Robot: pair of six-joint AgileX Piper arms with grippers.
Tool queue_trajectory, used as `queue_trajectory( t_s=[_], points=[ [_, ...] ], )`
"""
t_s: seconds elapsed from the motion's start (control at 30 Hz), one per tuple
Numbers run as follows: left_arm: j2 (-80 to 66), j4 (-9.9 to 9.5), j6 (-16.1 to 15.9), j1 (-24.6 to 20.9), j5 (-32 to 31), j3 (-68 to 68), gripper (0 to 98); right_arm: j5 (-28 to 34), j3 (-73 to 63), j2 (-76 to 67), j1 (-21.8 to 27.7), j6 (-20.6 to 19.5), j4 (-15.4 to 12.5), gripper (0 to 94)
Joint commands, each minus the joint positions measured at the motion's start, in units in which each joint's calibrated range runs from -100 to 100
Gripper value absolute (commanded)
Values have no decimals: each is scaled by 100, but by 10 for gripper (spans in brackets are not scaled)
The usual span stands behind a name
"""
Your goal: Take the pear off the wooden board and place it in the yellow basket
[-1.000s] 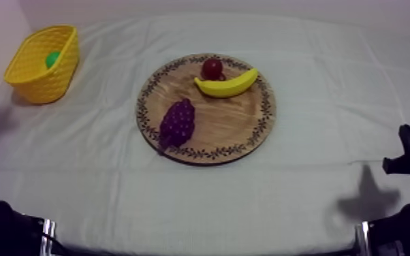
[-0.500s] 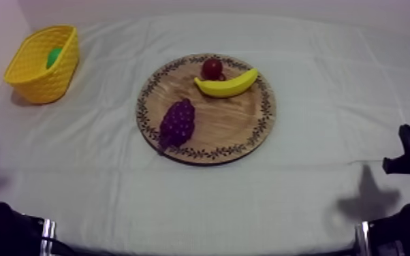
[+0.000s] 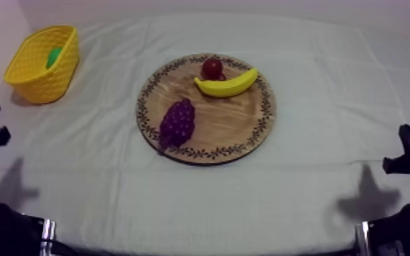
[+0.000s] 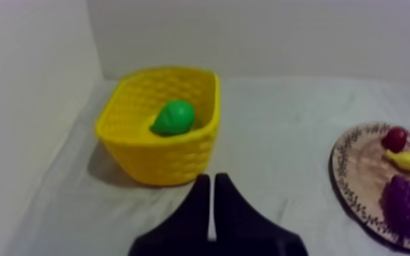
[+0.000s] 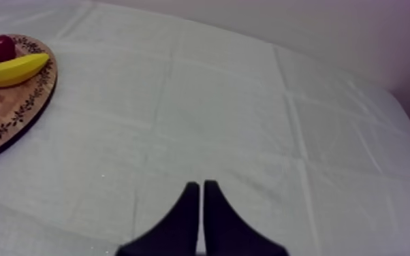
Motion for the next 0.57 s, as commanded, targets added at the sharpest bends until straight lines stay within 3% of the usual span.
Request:
queue_trajectory(
  t_s=[0.0,0.3,0.53],
  points=[
    [-184,-6,-8,15,-47,670,0,0,-1,-1,0,-1,0,3],
    [-608,-126,-66,113,-153,1043,0,0,-1,-1,0,-1,0,3],
    [-636,-219,757,119,-469,1164,0,0,-1,-1,0,-1,0,3]
  ],
)
